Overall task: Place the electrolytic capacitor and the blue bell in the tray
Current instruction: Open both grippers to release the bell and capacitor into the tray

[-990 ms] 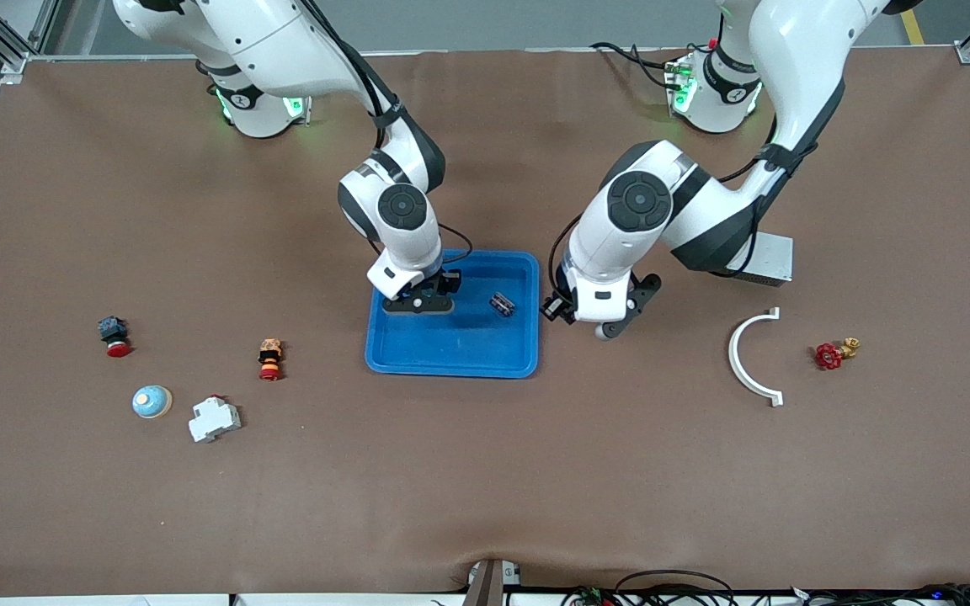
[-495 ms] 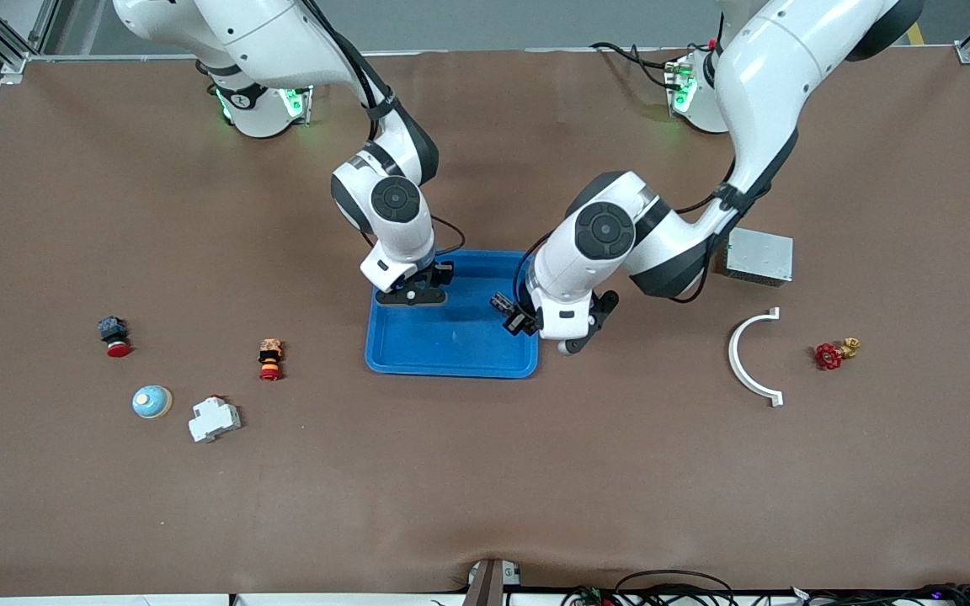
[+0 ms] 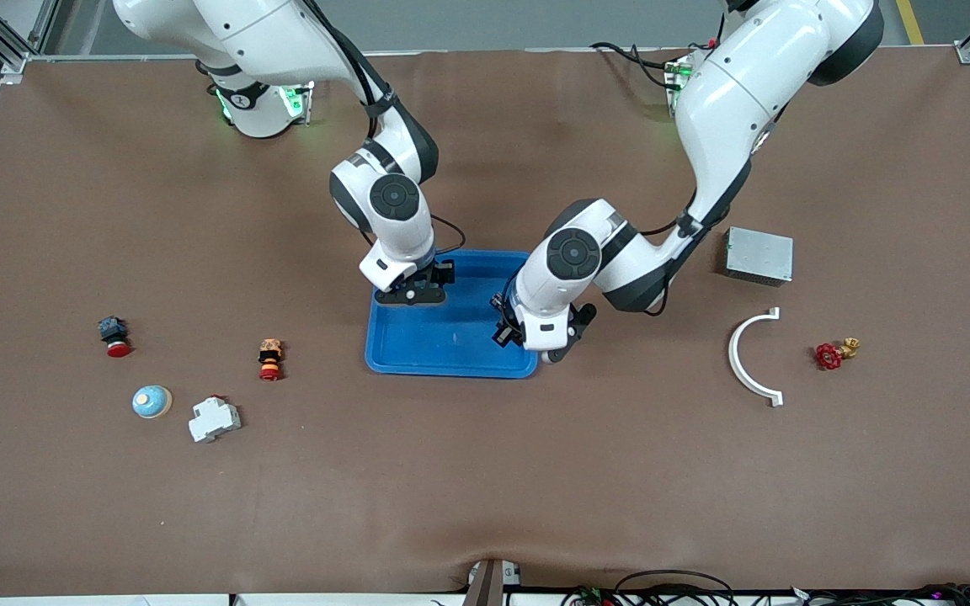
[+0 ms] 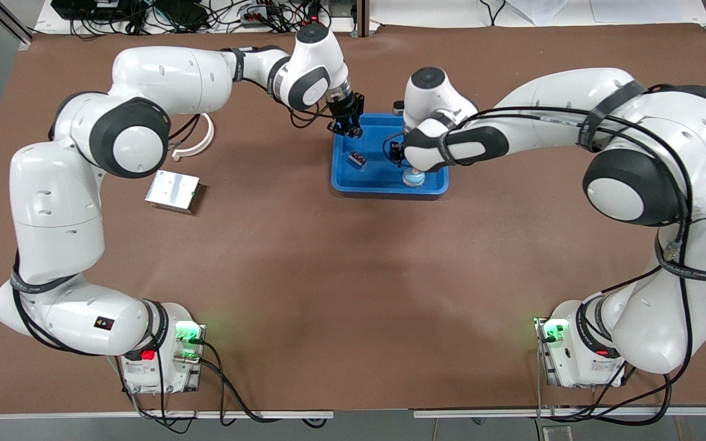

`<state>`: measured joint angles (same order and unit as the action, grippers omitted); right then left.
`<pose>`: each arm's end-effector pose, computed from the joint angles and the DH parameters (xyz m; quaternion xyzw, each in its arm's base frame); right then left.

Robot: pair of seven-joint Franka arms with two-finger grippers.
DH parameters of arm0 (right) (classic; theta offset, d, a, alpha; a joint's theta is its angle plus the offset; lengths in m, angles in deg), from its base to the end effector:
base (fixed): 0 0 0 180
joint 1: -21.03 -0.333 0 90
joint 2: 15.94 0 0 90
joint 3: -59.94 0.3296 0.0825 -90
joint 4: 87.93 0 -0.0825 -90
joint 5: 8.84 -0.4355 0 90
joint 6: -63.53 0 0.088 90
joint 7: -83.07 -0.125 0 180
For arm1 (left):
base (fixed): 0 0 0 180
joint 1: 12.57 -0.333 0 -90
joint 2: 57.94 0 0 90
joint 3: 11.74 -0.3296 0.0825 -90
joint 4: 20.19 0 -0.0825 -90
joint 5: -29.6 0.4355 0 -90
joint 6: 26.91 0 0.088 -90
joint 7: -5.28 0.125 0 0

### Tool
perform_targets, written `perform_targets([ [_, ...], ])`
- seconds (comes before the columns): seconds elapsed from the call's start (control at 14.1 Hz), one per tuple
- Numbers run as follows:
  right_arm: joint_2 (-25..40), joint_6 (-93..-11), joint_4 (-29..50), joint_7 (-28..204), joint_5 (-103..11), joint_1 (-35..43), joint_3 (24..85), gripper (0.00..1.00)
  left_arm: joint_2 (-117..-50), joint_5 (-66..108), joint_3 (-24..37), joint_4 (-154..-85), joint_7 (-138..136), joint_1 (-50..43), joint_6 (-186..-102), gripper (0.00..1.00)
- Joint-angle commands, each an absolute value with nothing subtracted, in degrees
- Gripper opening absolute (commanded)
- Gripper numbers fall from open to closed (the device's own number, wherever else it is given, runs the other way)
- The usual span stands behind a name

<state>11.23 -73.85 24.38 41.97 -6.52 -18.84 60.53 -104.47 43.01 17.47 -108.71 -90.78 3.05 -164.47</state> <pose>0.4973 0.4231 0.1830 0.9997 0.0090 -0.0066 0.0203 0.5864 -0.4982 0.1893 0.8952 0.4297 -0.0605 0.1021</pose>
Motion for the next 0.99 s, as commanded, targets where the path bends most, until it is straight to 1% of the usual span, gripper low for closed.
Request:
perform_targets([
  [0.0,3.42,-59.4,20.9,42.55,-6.2,-17.65,60.81,1.0,-106.19,42.61,16.91,-107.2,-91.4,3.77,-167.08,0.0],
  [0.07,1.4,-54.03,18.88,42.9,-6.21,-17.03,60.81,1.0,-106.63,42.61,16.91,-107.2,-91.32,3.77,-168.14,0.0],
  [0.14,-0.54,-49.98,17.81,44.81,-6.21,-16.16,60.81,1.0,-106.89,42.61,16.91,-107.2,-91.31,3.77,-168.41,0.13],
  [0.21,-2.91,-46.98,17.63,48.31,-6.47,-14.58,60.73,1.0,-106.89,42.78,16.91,-107.2,-91.14,3.77,-168.41,0.36],
  [0.28,-5.19,-44.51,17.89,53.13,-6.47,-12.83,60.73,1.0,-106.81,43.13,16.91,-107.2,-90.44,3.77,-168.41,0.85],
  [0.35,-7.3,-42.31,18.06,57.97,-6.12,-11.24,60.38,1.0,-106.55,43.31,16.82,-107.2,-90.09,3.86,-168.41,1.0],
  [0.57,-12.06,-38.17,18.68,76.58,-6.12,-1.33,60.11,1.0,-103.74,45.5,16.91,-107.11,-89.82,2.38,-167.72,1.0],
  [0.64,-12.94,-37.81,19.03,82.74,-6.12,2.27,60.11,1.0,-102.16,45.6,17.09,-107.11,-89.65,1.24,-165.97,1.0],
  [0.78,-12.86,-37.98,19.03,95.83,-6.12,10.62,60.11,1.0,-98.39,45.34,17.52,-106.67,-87.55,-0.09,-160.09,1.0],
  [0.92,-11.99,-40.86,18.77,107.71,-6.03,17.66,60.02,1.0,-94.0,44.81,17.53,-105.44,-82.2,-1.23,-152.8,1.0],
])
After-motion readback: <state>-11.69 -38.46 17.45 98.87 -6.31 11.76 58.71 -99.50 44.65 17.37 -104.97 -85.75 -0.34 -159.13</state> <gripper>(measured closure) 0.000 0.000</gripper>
